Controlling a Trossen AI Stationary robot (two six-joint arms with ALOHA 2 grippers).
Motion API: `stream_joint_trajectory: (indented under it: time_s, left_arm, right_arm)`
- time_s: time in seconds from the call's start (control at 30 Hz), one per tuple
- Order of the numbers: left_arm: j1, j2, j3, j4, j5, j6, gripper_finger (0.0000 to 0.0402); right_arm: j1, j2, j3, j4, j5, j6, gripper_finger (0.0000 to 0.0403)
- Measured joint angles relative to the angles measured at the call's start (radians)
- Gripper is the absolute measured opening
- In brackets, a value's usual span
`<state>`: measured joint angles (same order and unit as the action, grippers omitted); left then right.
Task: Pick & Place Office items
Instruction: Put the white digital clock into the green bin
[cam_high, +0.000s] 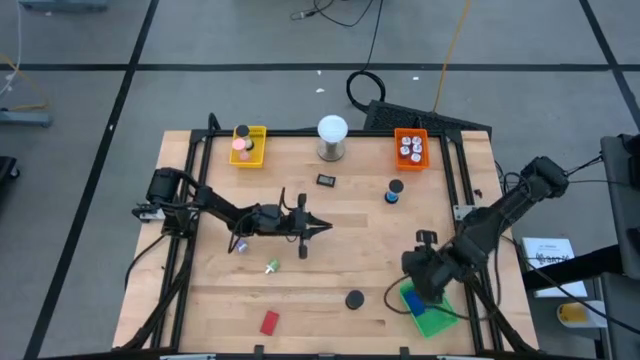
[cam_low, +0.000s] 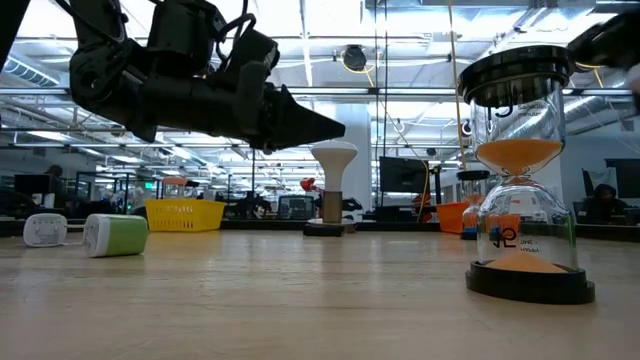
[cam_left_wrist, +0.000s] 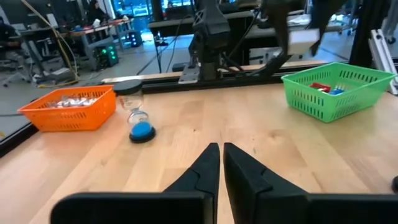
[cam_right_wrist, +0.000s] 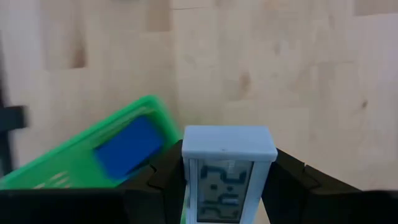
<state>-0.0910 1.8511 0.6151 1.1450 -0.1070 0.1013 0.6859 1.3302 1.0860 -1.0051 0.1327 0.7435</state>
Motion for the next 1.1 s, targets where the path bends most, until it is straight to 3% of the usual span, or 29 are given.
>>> stream_joint_trajectory:
  time_s: [0.2, 0.57, 0.83, 1.1]
  left_arm:
    - [-0.005, 0.0, 0.0, -0.021, -0.004, 0.0, 0.003]
    - [-0.005, 0.0, 0.0, -0.029, -0.009, -0.001, 0.003]
    - [-0.005, 0.0, 0.0, -0.037, -0.011, -0.001, 0.0031]
    - [-0.005, 0.0, 0.0, -0.052, -0.036, -0.001, 0.0031]
  right_arm:
    - [0.128, 0.067, 0.071, -0.055, 0.017, 0.128, 0.0151]
    - [0.274, 0.307, 0.157, -0.05, -0.106, 0.239, 0.0153]
    - [0.305, 0.401, 0.168, -0.045, -0.173, 0.226, 0.0155]
    - [0.302, 0.412, 0.162, -0.005, -0.187, 0.185, 0.0159]
